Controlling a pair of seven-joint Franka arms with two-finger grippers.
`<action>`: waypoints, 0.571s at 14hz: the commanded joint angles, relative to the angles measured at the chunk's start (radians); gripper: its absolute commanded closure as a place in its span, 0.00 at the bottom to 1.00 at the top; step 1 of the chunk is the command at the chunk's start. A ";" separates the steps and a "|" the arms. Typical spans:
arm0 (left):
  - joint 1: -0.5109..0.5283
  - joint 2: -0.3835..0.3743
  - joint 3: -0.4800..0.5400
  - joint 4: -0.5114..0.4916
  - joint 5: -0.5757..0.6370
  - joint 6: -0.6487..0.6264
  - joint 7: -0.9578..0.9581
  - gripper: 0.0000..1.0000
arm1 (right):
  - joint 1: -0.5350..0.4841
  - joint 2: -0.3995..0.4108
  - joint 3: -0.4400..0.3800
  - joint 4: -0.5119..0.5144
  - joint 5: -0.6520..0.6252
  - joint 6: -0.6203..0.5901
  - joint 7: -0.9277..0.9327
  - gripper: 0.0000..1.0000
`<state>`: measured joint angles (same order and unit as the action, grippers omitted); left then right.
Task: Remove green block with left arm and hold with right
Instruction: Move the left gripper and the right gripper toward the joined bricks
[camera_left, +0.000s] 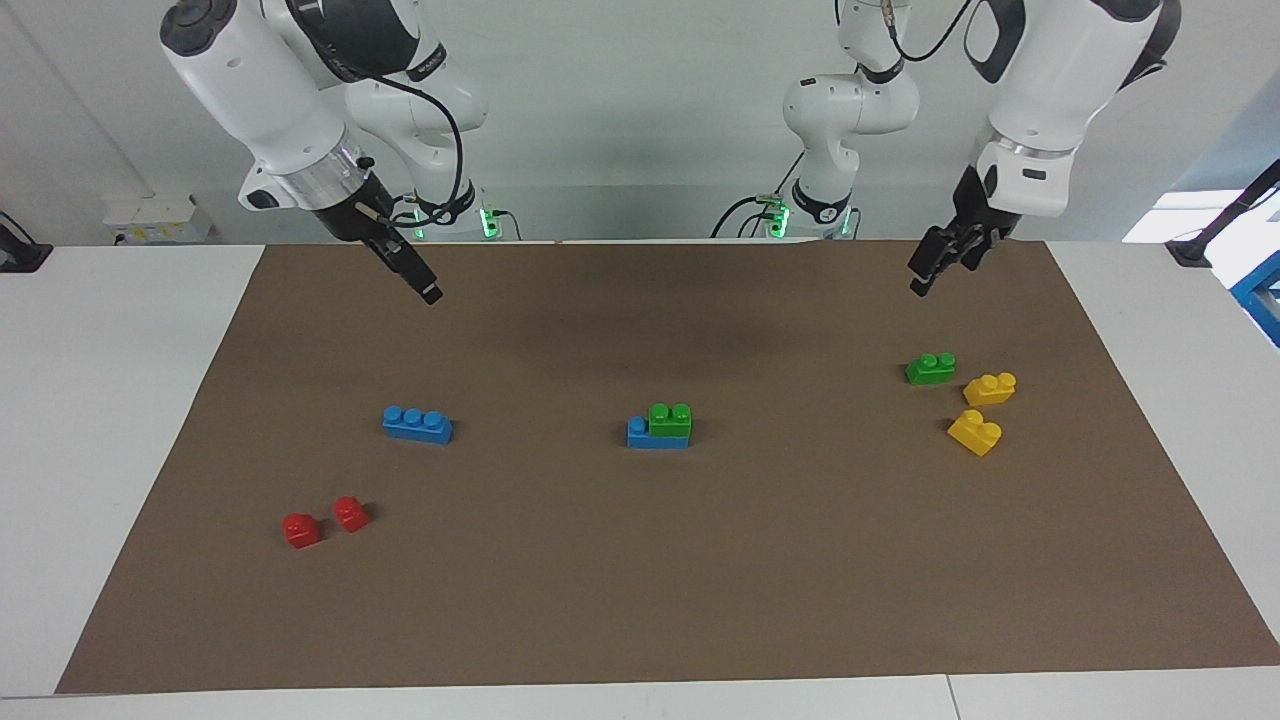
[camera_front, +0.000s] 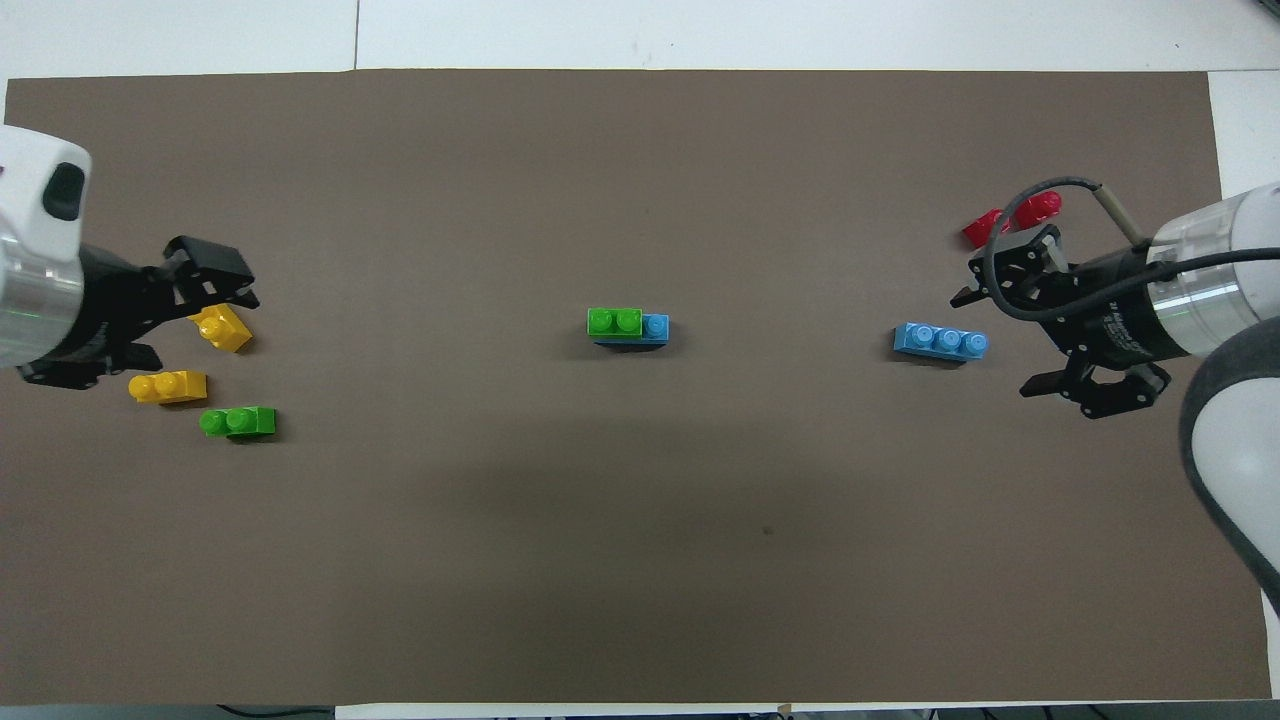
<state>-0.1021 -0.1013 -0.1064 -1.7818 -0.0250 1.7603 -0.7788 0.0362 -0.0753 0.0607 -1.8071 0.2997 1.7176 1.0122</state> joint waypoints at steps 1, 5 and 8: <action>-0.103 -0.011 0.011 -0.069 -0.009 0.128 -0.442 0.00 | 0.001 0.015 0.002 -0.054 0.120 0.083 0.185 0.00; -0.195 0.031 0.011 -0.105 -0.009 0.266 -0.862 0.00 | 0.060 0.119 0.002 -0.060 0.215 0.221 0.400 0.00; -0.283 0.142 0.013 -0.084 0.003 0.309 -1.086 0.00 | 0.157 0.204 0.004 -0.074 0.269 0.391 0.471 0.00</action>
<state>-0.3287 -0.0340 -0.1113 -1.8798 -0.0250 2.0312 -1.7343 0.1419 0.0810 0.0619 -1.8729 0.5194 2.0171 1.4329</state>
